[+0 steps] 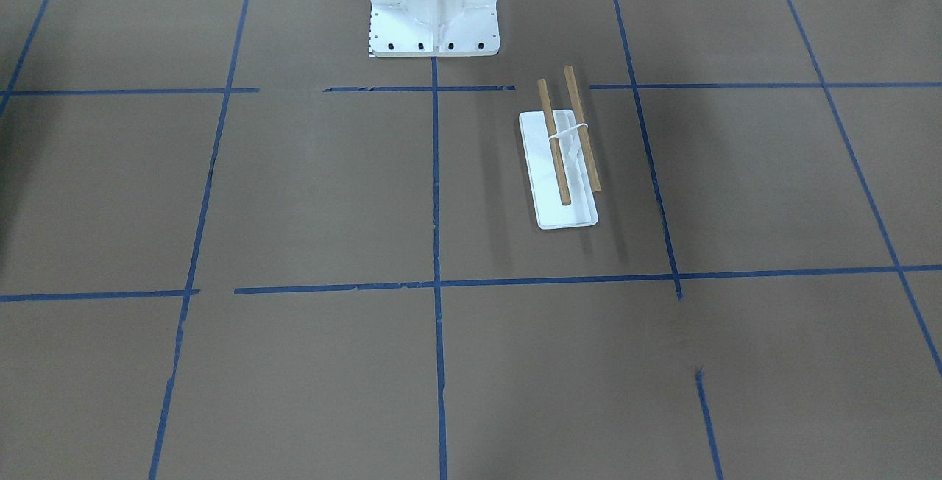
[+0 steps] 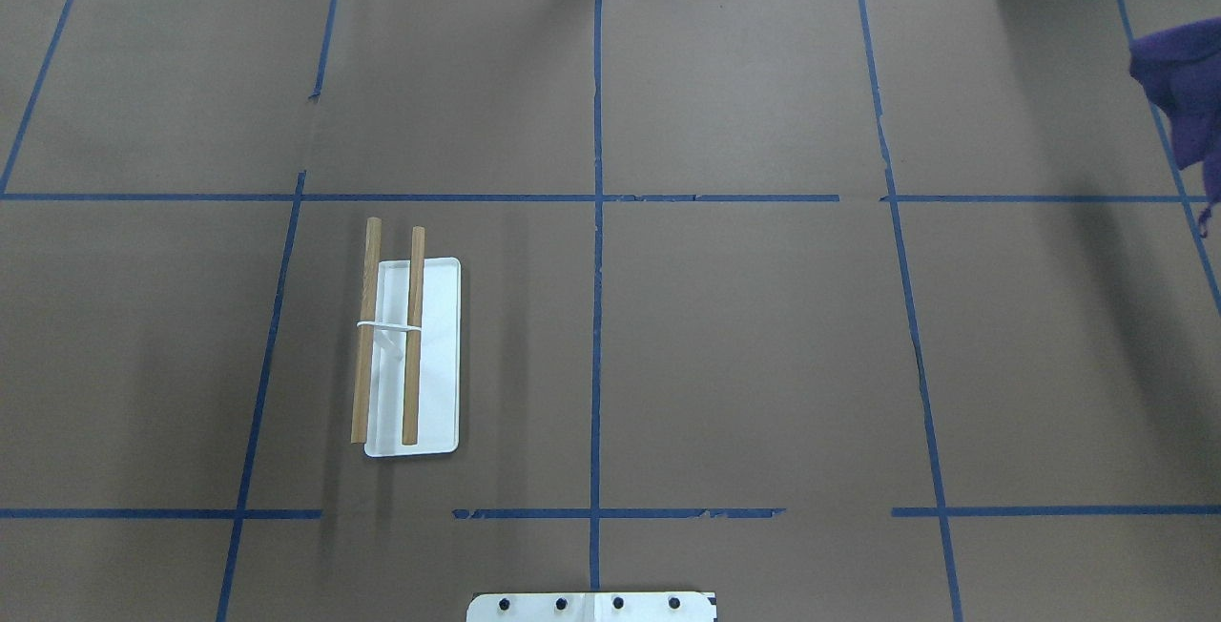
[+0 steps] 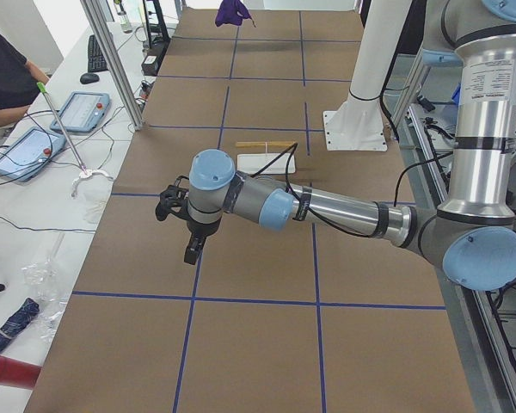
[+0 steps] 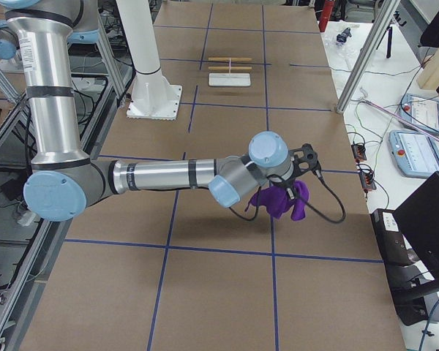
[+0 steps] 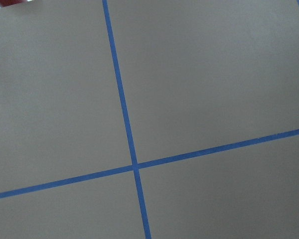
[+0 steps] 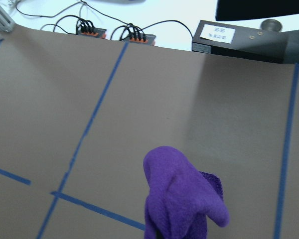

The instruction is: Hang towel on rack

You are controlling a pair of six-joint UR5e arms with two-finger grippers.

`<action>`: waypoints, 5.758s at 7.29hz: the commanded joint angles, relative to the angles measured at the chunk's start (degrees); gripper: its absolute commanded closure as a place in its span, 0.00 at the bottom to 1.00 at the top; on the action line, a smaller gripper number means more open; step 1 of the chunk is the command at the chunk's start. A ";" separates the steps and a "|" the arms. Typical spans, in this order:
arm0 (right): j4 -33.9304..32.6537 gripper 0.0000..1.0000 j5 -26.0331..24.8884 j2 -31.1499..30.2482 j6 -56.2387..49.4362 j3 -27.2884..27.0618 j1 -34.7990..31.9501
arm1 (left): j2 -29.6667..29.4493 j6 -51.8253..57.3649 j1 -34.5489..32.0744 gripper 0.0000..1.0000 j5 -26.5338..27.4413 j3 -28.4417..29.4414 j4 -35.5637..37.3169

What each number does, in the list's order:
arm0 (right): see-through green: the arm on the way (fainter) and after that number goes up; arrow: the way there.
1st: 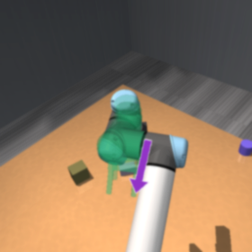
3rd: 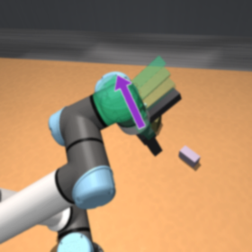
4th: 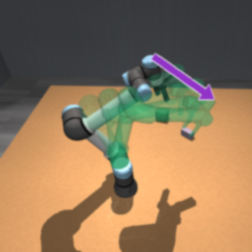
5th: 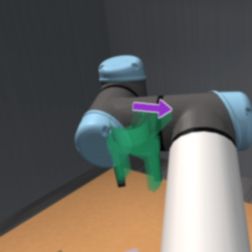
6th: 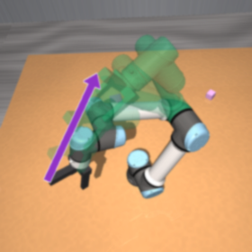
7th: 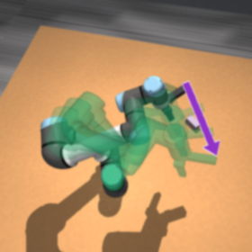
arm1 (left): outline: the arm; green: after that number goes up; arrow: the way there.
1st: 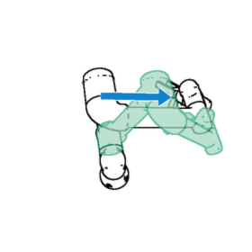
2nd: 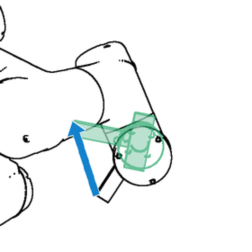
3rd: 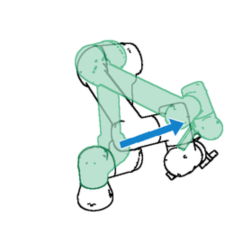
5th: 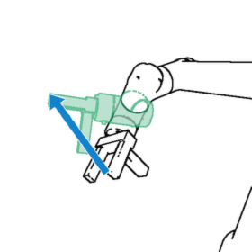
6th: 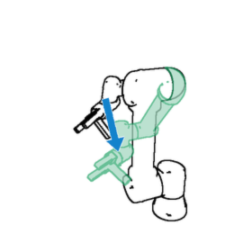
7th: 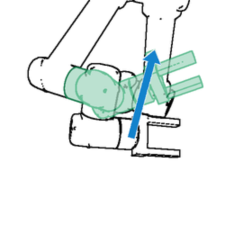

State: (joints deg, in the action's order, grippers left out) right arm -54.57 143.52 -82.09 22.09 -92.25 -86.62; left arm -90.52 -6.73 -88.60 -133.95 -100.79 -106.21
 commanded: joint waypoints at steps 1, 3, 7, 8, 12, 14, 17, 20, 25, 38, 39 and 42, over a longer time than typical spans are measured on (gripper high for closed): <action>0.17 1.00 -0.69 8.58 14.07 -2.32 7.04 | -1.05 -7.72 4.55 0.00 0.00 0.33 -10.81; 0.17 1.00 -4.63 15.97 18.67 -2.23 14.34 | -6.21 -24.99 10.51 0.00 0.00 1.55 -18.73; 0.26 1.00 -25.23 20.39 28.15 -13.81 33.65 | -22.20 -64.48 29.76 0.00 4.48 3.66 -26.41; 0.26 1.00 -34.10 20.31 29.67 -16.80 40.49 | -25.37 -71.08 32.41 0.00 4.57 4.10 -26.41; 0.17 1.00 -51.66 20.39 29.59 -19.11 53.29 | -33.03 -90.36 38.49 0.00 7.10 5.07 -26.59; 0.17 1.00 -52.64 20.39 29.59 -19.81 54.36 | -37.16 -95.55 42.45 0.00 11.06 6.64 -26.59; 0.17 1.00 -52.99 20.22 29.59 -21.22 54.98 | -40.52 -97.25 43.08 0.00 12.39 10.17 -26.85; 0.17 1.00 -52.99 20.31 29.59 -22.01 54.98 | -41.40 -97.34 44.91 0.00 13.53 11.58 -26.85; 0.17 1.00 -52.91 20.13 29.59 -22.01 55.06 | -41.75 -97.34 45.54 1.00 14.24 11.32 -27.03; -25.51 0.00 -18.54 -7.03 21.12 -31.59 26.25 | -34.74 -105.16 49.57 1.00 29.58 -8.22 -16.39; -33.24 0.00 -18.45 -6.85 15.67 -31.68 24.50 | -33.94 -105.07 53.49 1.00 36.58 -13.50 -7.95; -50.50 0.00 -19.50 -6.59 -5.41 -29.94 18.61 | -32.01 -104.63 57.05 1.00 42.72 -21.09 6.68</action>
State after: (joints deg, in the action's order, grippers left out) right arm -98.51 124.46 -88.82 25.69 -123.28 -65.34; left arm -124.00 -111.55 -32.27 -92.70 -118.68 -105.27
